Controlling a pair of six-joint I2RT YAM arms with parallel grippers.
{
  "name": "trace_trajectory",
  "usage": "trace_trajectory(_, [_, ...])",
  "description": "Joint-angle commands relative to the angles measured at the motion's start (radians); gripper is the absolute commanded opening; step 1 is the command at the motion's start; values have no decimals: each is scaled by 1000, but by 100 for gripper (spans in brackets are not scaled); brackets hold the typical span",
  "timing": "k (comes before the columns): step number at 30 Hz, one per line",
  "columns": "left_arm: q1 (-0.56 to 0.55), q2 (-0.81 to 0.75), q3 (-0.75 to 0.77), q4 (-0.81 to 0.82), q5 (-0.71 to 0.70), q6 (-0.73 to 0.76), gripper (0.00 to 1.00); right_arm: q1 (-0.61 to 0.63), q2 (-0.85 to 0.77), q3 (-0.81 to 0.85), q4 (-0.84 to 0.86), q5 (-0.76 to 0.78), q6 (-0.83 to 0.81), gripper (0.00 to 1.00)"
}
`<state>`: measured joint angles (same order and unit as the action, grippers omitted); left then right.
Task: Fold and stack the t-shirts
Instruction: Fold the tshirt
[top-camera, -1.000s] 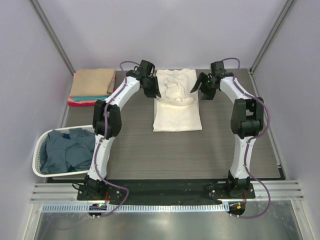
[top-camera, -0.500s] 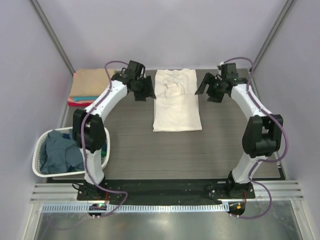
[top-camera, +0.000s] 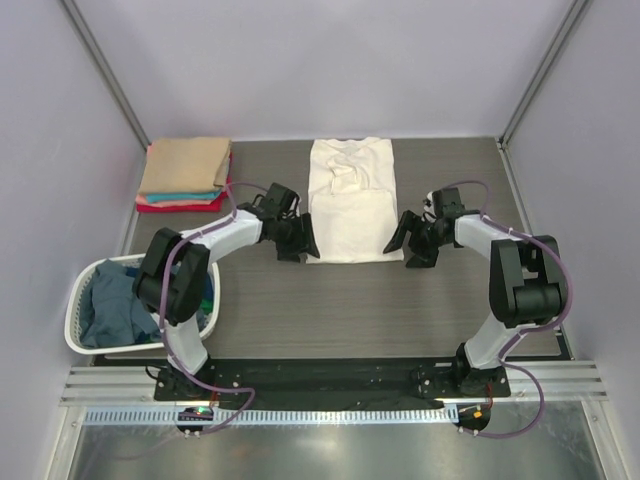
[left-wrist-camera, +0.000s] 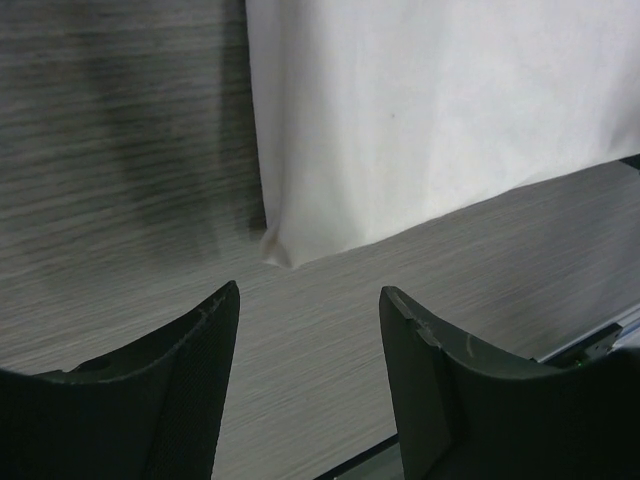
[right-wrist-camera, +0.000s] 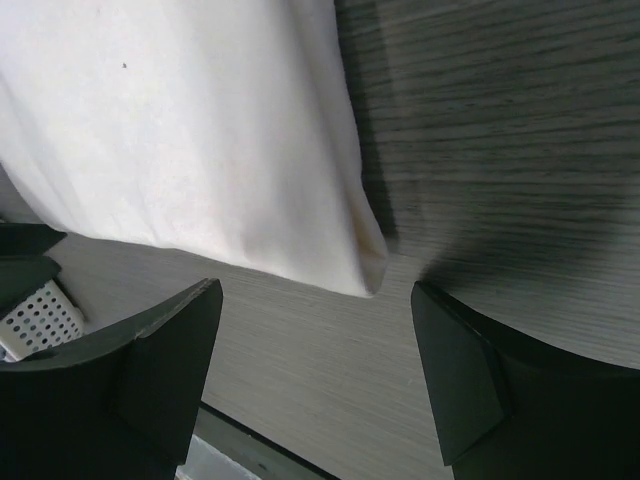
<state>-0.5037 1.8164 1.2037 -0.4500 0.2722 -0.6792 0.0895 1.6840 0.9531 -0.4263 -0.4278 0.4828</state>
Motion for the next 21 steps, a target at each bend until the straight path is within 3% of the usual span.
trace_trajectory(1, [-15, -63, -44, 103, 9, -19, 59, 0, -26, -31, 115, -37, 22, 82])
trace_trajectory(9, [-18, -66, -125, 132, -22, -26, 58, -1, -3, -66, 141, -12, 19, 75])
trace_trajectory(21, [-15, 18, -121, 208, -30, -46, 55, -2, 20, -59, 146, -9, 11, 71])
